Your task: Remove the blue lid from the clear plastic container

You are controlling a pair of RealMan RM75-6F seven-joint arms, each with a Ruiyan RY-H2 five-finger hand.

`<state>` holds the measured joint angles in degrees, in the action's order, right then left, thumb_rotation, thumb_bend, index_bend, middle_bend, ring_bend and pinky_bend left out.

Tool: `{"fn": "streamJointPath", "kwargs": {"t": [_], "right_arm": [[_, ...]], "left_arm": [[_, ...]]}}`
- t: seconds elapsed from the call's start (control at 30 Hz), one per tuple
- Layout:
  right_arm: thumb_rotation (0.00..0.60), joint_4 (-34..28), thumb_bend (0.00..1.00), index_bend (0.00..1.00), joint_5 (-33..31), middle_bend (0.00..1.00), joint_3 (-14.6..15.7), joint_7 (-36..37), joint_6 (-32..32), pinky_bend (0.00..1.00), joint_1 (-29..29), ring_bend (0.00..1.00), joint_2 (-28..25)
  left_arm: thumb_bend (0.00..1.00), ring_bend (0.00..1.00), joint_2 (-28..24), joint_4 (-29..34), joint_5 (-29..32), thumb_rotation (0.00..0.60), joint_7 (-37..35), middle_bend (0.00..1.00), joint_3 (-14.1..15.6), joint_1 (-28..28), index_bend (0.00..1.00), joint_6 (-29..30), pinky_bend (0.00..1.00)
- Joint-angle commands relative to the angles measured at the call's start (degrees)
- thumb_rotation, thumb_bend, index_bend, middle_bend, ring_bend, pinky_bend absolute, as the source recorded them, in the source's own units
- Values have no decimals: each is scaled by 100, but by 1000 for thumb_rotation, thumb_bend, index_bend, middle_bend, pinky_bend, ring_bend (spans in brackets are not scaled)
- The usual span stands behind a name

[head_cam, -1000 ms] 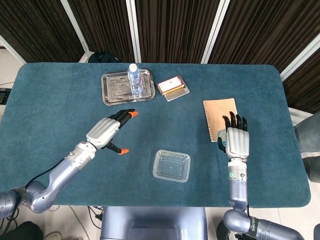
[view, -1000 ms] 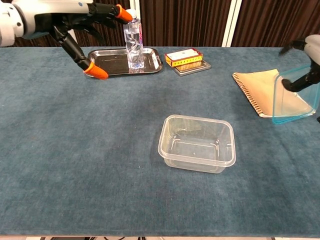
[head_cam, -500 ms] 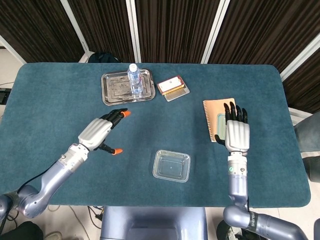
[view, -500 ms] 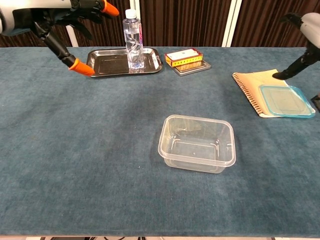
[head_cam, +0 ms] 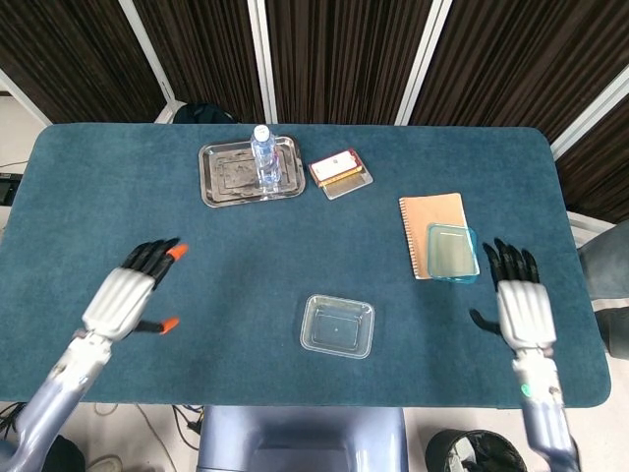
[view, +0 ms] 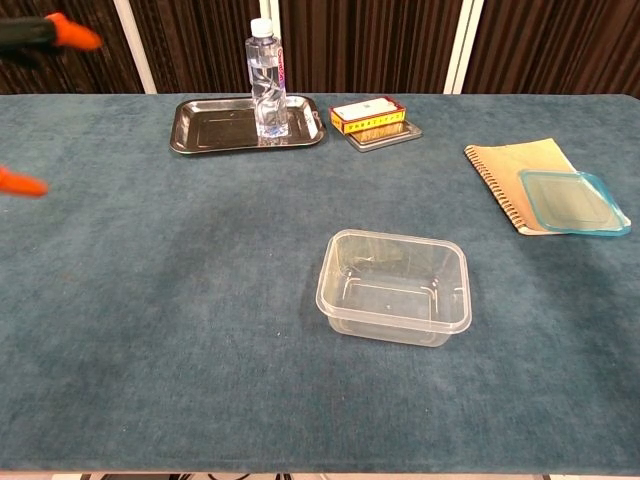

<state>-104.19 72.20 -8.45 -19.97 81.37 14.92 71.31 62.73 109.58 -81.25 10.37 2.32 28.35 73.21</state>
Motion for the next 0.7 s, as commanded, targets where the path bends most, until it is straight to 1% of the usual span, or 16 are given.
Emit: {"fn": "streamJointPath", "kwargs": {"t": [0.03, 0.13, 0.23, 0.33, 0.4, 0.53, 0.7], "right_arm": [[600, 40, 266, 0, 550, 0, 566, 559, 232, 0, -518, 0, -401], [600, 179, 266, 0, 785, 0, 714, 610, 370, 0, -660, 0, -493], [600, 452, 266, 0, 1184, 0, 889, 651, 644, 0, -847, 0, -564], [600, 661, 266, 0, 1434, 0, 993, 724, 882, 0, -1009, 0, -592], [600, 757, 266, 0, 1577, 0, 1042, 803, 1054, 0, -1129, 0, -620], [600, 853, 266, 0, 1566, 0, 985, 988, 1247, 0, -1271, 0, -641], [600, 824, 266, 0, 1366, 0, 835, 1191, 1148, 0, -1278, 0, -636]], "left_arm": [[0, 0, -79, -68, -536, 600, 272, 0, 497, -728, 0, 765, 0], [0, 0, -14, -265, -659, 600, 238, 0, 668, -1099, 0, 1098, 0], [0, 0, -2, -658, -779, 600, 359, 0, 825, -1449, 0, 1375, 0], [0, 0, -8, -999, -838, 600, 288, 0, 880, -1670, 0, 1555, 0], [0, 0, -17, -1200, -844, 600, 68, 0, 878, -1819, 0, 1669, 0], [0, 0, -58, -1326, -822, 600, -193, 0, 822, -1938, 0, 1713, 0], [0, 0, -65, -1369, -777, 600, -179, 0, 726, -1977, 0, 1584, 0]]}}
